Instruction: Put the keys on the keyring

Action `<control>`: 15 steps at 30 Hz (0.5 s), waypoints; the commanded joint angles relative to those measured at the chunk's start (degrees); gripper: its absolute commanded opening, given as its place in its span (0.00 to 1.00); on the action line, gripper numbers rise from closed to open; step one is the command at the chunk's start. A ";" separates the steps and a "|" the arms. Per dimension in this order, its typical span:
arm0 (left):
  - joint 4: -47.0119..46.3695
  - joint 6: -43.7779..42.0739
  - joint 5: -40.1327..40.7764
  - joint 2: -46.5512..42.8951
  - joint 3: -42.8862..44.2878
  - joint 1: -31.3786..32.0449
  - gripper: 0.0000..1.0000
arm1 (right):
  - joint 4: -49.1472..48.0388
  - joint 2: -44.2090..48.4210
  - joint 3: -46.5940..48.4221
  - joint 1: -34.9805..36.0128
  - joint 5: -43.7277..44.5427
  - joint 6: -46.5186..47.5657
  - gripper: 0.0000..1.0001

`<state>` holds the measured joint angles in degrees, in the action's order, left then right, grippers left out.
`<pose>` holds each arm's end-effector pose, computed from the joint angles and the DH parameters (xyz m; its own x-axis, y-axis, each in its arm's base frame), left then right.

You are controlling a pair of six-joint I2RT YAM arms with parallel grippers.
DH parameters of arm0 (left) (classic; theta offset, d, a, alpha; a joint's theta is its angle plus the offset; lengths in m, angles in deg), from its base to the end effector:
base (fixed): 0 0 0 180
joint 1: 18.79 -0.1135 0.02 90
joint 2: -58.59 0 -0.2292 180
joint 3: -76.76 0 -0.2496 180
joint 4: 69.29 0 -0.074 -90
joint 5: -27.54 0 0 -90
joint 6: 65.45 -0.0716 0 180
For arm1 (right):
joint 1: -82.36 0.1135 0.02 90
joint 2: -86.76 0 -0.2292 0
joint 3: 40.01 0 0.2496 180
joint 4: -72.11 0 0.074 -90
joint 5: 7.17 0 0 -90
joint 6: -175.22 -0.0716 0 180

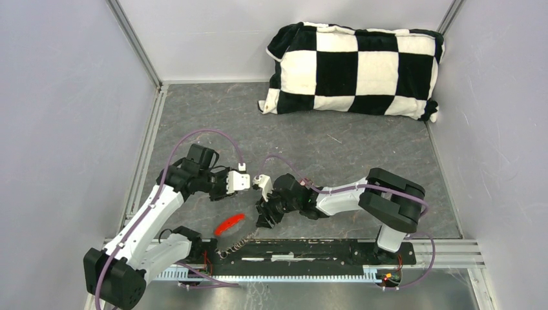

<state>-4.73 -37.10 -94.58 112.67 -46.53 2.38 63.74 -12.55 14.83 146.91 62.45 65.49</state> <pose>0.1711 -0.1071 0.1918 0.0838 0.7669 -0.6363 0.9802 0.0517 0.1913 0.1276 0.3260 0.0817 -0.5649 -0.4506 -0.6913 -0.8251 0.3196 0.4659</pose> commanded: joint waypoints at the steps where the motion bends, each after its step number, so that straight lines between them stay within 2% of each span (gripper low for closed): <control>1: -0.07 -0.44 -2.86 -1.68 2.89 -0.26 0.43 | -1.77 -2.19 0.91 0.22 -1.22 -1.80 0.51; 10: -0.03 -0.08 -3.35 -1.48 4.37 -0.31 0.45 | -3.05 -2.29 0.39 0.17 -3.46 -3.00 0.24; 14: 0.04 1.34 -4.60 -1.42 4.82 -0.32 0.45 | -4.82 -2.73 0.88 -0.22 -4.15 -3.33 0.02; 15: 0.17 1.73 -4.72 -1.44 4.83 -0.26 0.46 | -5.10 -2.65 1.14 -0.31 -4.30 -3.31 0.00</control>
<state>-4.56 -37.06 -96.26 111.51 -44.03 2.29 61.77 -14.47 14.94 146.82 59.63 62.50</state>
